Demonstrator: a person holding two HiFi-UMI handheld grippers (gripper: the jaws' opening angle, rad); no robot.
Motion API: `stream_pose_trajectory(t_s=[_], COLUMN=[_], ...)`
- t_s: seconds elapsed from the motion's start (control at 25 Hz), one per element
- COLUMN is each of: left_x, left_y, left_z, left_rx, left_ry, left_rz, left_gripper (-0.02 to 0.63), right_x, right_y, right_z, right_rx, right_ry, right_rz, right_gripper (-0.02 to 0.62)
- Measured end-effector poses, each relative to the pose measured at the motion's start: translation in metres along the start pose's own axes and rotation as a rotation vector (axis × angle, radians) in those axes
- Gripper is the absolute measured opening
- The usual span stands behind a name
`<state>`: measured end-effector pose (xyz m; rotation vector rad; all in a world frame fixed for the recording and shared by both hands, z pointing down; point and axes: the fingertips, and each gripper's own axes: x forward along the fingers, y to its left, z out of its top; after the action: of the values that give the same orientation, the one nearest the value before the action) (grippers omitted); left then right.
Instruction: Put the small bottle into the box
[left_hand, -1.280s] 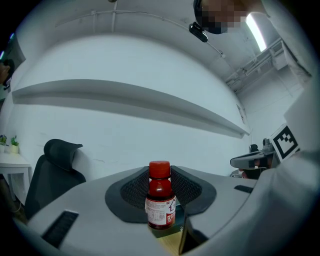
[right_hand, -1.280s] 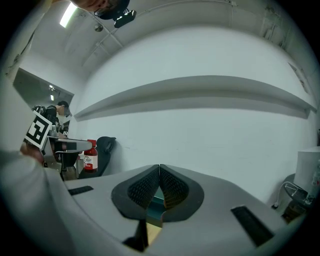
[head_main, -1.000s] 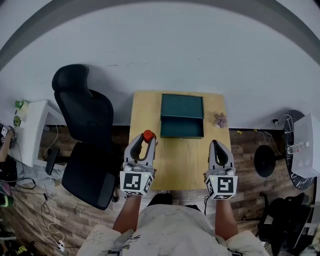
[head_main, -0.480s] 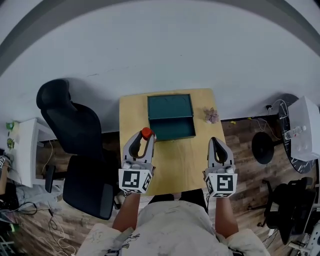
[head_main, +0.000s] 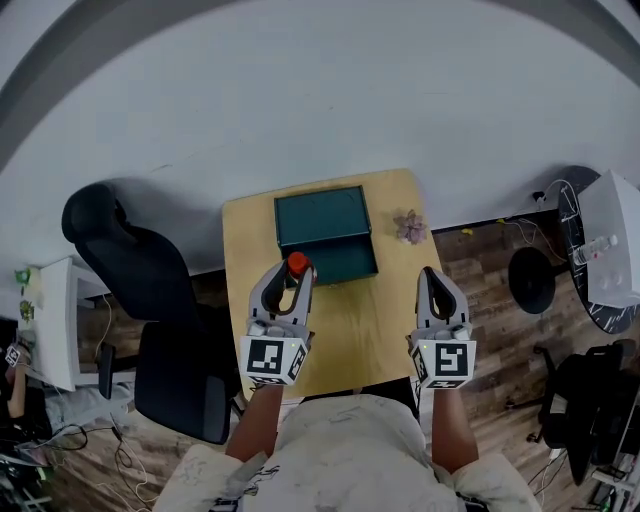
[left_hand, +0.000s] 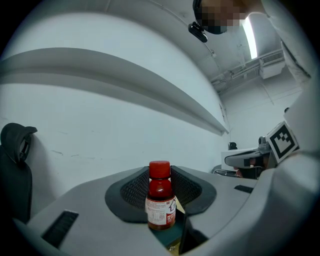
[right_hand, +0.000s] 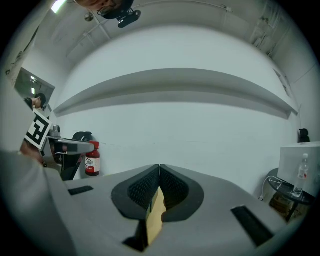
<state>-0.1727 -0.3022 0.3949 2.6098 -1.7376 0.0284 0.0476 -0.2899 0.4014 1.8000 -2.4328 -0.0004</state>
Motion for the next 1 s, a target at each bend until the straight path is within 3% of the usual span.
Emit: stream_pose_trajectory(t_s=[0.44, 1.0], left_x=[0.033, 0.077], left_y=[-0.024, -0.038], left_z=[-0.019, -0.076], left_rx=[-0.013, -0.019], left_ry=[0.050, 0.180], left_rz=[-0.030, -0.038], left_gripper=[0.137, 0.137], right_x=[-0.001, 0.026], right_y=[-0.035, -0.064], right_z=[-0.028, -0.068], right_rx=[0.032, 0.069], right_ry=[0.049, 0.115], right_rz=[-0.027, -0.003], right_gripper=[0.015, 0.015])
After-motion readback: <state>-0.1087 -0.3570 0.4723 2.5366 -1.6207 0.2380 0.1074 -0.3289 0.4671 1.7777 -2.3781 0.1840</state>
